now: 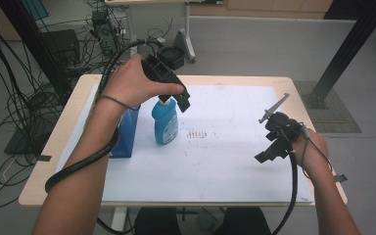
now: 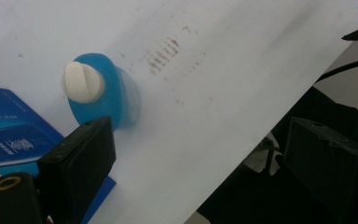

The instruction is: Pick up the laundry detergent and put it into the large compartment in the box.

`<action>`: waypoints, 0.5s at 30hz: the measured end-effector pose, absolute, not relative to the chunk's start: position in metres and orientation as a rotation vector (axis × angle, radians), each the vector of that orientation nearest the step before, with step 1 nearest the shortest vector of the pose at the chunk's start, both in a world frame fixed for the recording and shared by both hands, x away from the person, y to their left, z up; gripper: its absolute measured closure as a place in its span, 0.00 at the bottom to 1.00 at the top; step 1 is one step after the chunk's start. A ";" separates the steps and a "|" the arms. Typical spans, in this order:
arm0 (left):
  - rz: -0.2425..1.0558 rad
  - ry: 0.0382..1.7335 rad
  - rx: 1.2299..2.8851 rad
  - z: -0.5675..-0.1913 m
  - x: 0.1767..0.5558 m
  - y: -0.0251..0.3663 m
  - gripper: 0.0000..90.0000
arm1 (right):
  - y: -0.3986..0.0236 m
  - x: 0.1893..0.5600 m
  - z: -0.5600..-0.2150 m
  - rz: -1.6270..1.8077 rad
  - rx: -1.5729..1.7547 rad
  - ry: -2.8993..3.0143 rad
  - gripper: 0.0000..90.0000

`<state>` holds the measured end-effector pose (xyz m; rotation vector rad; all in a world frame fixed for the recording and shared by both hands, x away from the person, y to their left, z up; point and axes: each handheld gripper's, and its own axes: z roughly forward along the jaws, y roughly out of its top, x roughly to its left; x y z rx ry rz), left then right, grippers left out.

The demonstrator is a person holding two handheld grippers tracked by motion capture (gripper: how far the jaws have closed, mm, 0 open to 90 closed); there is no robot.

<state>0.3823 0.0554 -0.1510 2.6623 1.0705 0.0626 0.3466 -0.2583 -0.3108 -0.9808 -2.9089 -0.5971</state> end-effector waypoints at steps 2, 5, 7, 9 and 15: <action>0.063 1.070 2.669 -0.151 0.383 0.056 0.10 | -0.259 0.347 -0.311 -0.600 -0.978 -2.913 0.04; 0.061 1.076 2.667 -0.152 0.385 0.056 0.10 | -0.260 0.346 -0.313 -0.600 -0.977 -2.905 0.04; 0.061 1.076 2.665 -0.152 0.385 0.056 0.09 | -0.261 0.347 -0.313 -0.599 -0.973 -2.906 0.04; 0.061 1.077 2.666 -0.152 0.386 0.056 0.09 | -0.261 0.348 -0.314 -0.591 -0.969 -2.912 0.04; 0.071 1.079 2.669 -0.151 0.388 0.056 0.09 | -0.260 0.349 -0.314 -0.600 -0.963 -2.907 0.04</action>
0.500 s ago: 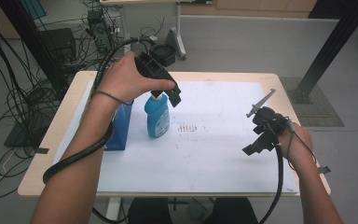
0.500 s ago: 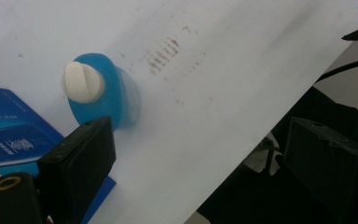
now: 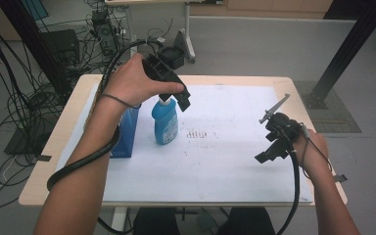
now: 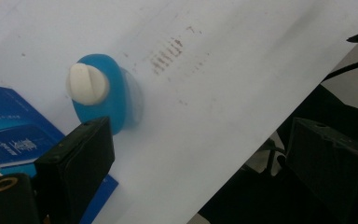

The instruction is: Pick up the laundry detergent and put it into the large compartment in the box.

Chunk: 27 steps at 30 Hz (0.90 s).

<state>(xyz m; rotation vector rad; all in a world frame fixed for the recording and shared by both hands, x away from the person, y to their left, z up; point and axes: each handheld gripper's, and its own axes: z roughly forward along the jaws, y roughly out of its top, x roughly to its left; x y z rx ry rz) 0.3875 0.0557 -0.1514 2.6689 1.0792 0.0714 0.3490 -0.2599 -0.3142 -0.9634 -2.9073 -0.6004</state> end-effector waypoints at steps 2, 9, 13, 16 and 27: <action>0.077 1.083 2.668 -0.151 0.389 0.056 0.09 | -0.259 0.349 -0.315 -0.605 -0.965 -2.902 0.04; 0.102 1.101 2.663 -0.149 0.395 0.058 0.09 | -0.258 0.350 -0.315 -0.603 -0.959 -2.908 0.04; 0.126 1.131 2.651 -0.149 0.401 0.061 0.10 | -0.257 0.350 -0.315 -0.609 -0.954 -2.905 0.04; 0.121 1.129 2.641 -0.149 0.404 0.063 0.10 | -0.257 0.350 -0.315 -0.605 -0.961 -2.900 0.04; 0.163 1.168 2.619 -0.151 0.414 0.067 0.09 | -0.257 0.351 -0.315 -0.604 -0.957 -2.903 0.04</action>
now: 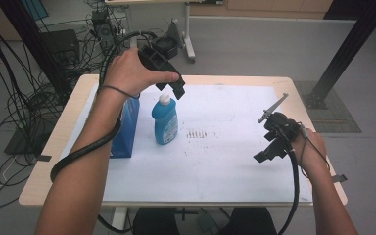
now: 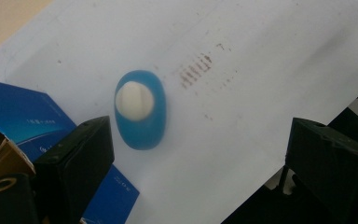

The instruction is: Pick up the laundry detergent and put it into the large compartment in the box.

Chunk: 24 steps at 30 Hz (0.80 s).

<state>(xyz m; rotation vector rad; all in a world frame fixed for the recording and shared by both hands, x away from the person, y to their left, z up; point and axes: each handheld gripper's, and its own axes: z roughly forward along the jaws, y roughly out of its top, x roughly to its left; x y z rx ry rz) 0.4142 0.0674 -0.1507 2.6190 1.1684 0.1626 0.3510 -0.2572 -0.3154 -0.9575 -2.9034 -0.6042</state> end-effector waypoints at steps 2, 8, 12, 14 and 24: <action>0.166 1.172 2.618 -0.151 0.416 0.069 0.09 | -0.257 0.351 -0.315 -0.603 -0.956 -2.910 0.04; 0.192 1.181 2.604 -0.153 0.419 0.072 0.09 | -0.257 0.351 -0.315 -0.595 -0.958 -2.914 0.04; 0.212 1.191 2.590 -0.154 0.421 0.075 0.07 | -0.257 0.350 -0.314 -0.596 -0.947 -2.925 0.04; 0.222 1.195 2.589 -0.155 0.423 0.075 0.07 | -0.256 0.350 -0.314 -0.593 -0.951 -2.928 0.04; 0.217 1.207 2.591 -0.165 0.433 0.081 0.08 | -0.256 0.350 -0.314 -0.584 -0.950 -2.932 0.04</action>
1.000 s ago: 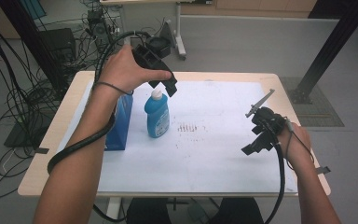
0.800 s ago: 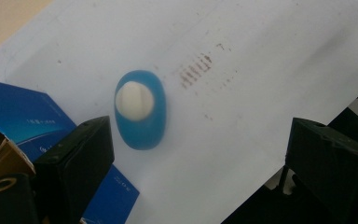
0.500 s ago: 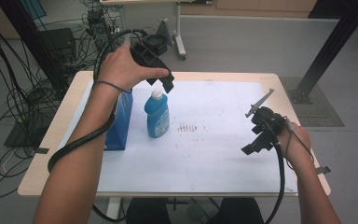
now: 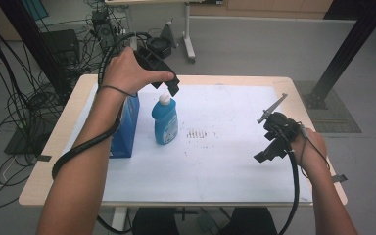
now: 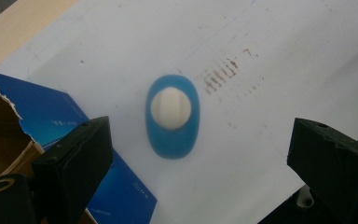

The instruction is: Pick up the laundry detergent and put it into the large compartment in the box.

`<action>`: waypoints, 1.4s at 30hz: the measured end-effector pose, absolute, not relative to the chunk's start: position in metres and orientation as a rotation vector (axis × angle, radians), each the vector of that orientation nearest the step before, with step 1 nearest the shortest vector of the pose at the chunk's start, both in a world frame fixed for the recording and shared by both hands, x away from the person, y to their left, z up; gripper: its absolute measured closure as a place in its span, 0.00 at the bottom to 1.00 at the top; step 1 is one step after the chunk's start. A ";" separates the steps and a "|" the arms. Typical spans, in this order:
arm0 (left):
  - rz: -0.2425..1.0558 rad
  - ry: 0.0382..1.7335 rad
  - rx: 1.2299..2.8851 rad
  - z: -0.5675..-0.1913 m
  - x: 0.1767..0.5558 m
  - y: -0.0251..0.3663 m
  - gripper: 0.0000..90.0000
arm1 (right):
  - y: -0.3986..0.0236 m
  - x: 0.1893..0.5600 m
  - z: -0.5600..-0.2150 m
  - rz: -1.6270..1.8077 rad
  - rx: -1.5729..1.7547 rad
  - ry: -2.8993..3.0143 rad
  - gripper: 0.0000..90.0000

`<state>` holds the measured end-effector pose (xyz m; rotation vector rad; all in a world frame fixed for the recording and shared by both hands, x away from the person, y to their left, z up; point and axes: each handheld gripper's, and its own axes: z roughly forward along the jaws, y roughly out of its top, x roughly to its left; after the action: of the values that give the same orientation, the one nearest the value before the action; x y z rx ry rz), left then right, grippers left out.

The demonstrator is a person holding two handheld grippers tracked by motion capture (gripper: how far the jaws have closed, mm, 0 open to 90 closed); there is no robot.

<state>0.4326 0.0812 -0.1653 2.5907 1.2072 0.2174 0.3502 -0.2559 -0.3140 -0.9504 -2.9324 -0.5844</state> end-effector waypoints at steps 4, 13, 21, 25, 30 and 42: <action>0.212 1.202 2.579 -0.170 0.437 0.085 0.09 | -0.256 0.350 -0.315 -0.582 -0.945 -2.929 0.04; 0.206 1.199 2.581 -0.180 0.442 0.085 0.09 | -0.256 0.349 -0.317 -0.581 -0.957 -2.924 0.04; 0.196 1.187 2.589 -0.187 0.446 0.082 0.09 | -0.257 0.350 -0.318 -0.578 -0.963 -2.923 0.04; 0.185 1.188 2.587 -0.190 0.447 0.082 0.09 | -0.257 0.350 -0.319 -0.570 -0.959 -2.926 0.04; 0.180 1.187 2.586 -0.195 0.448 0.082 0.08 | -0.257 0.351 -0.320 -0.570 -0.960 -2.921 0.04; 0.159 1.179 2.600 -0.207 0.450 0.082 0.08 | -0.255 0.352 -0.321 -0.562 -0.952 -2.920 0.04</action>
<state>0.4504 0.0816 -0.2065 2.6005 1.1794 0.1593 0.3522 -0.2551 -0.3211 -0.9521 -2.9195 -0.5625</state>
